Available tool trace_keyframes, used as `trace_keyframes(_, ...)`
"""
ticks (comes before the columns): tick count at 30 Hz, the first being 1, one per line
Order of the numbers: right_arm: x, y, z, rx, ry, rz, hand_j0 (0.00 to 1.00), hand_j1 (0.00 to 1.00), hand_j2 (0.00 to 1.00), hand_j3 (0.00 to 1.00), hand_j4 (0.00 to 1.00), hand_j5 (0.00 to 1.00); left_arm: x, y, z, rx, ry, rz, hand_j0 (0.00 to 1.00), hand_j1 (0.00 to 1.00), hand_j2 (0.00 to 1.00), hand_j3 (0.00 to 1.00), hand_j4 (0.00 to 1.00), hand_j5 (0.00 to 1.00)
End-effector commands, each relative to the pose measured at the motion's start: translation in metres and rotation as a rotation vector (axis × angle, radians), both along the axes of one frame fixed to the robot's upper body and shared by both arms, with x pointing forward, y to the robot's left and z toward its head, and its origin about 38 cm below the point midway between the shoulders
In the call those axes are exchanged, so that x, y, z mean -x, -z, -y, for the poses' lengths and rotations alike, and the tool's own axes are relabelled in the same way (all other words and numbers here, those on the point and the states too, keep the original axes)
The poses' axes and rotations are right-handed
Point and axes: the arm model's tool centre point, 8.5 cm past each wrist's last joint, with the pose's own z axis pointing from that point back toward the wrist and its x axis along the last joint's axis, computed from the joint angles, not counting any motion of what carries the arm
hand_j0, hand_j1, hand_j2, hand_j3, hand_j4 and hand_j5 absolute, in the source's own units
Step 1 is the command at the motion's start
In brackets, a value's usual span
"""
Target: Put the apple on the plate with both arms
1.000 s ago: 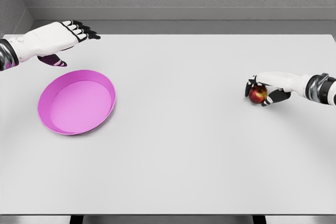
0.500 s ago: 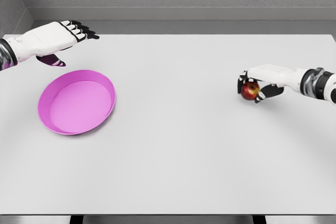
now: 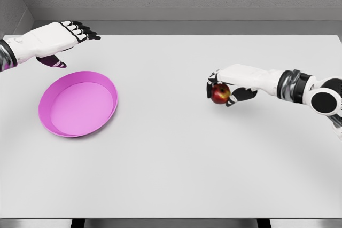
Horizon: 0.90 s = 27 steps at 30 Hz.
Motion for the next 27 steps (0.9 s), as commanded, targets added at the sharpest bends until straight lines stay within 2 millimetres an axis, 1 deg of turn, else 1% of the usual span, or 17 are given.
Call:
trace_keyframes(1, 0.004, -0.003, -0.016, -0.029, -0.036, 0.006, 0.43, 0.43, 0.43, 0.43, 0.43, 0.43, 0.0, -0.001, -0.001, 0.005, -0.002, 0.001, 1.0, 1.0, 1.0, 1.0, 1.0, 1.0)
trace_keyframes(2, 0.006, -0.005, -0.019, -0.035, -0.047, 0.011, 0.43, 0.43, 0.43, 0.43, 0.43, 0.43, 0.0, -0.001, -0.001, 0.005, -0.002, 0.001, 1.0, 1.0, 1.0, 1.0, 1.0, 1.0)
trace_keyframes(6, 0.009, -0.002, -0.036, -0.064, -0.078, 0.005, 0.43, 0.43, 0.43, 0.43, 0.43, 0.43, 0.0, -0.001, -0.001, 0.005, -0.002, 0.001, 1.0, 1.0, 1.0, 1.0, 1.0, 1.0)
trace_keyframes(14, 0.013, 0.001, -0.058, -0.101, -0.119, -0.007, 0.43, 0.43, 0.43, 0.43, 0.43, 0.43, 0.0, -0.001, -0.001, 0.006, -0.003, 0.002, 1.0, 1.0, 1.0, 1.0, 1.0, 1.0)
trace_keyframes(23, 0.017, 0.006, -0.078, -0.12, -0.152, -0.023, 0.43, 0.43, 0.43, 0.43, 0.43, 0.43, 0.0, -0.001, -0.001, 0.006, -0.003, 0.002, 1.0, 1.0, 1.0, 1.0, 1.0, 1.0)
trace_keyframes(25, 0.015, 0.003, -0.079, -0.121, -0.155, -0.016, 0.43, 0.43, 0.43, 0.43, 0.43, 0.43, 0.0, -0.001, -0.001, 0.005, -0.002, 0.001, 1.0, 1.0, 1.0, 1.0, 1.0, 1.0)
trace_keyframes(27, 0.016, 0.002, -0.086, -0.13, -0.166, -0.016, 0.43, 0.43, 0.43, 0.43, 0.43, 0.43, 0.0, -0.001, -0.001, 0.005, -0.002, 0.001, 1.0, 1.0, 1.0, 1.0, 1.0, 1.0)
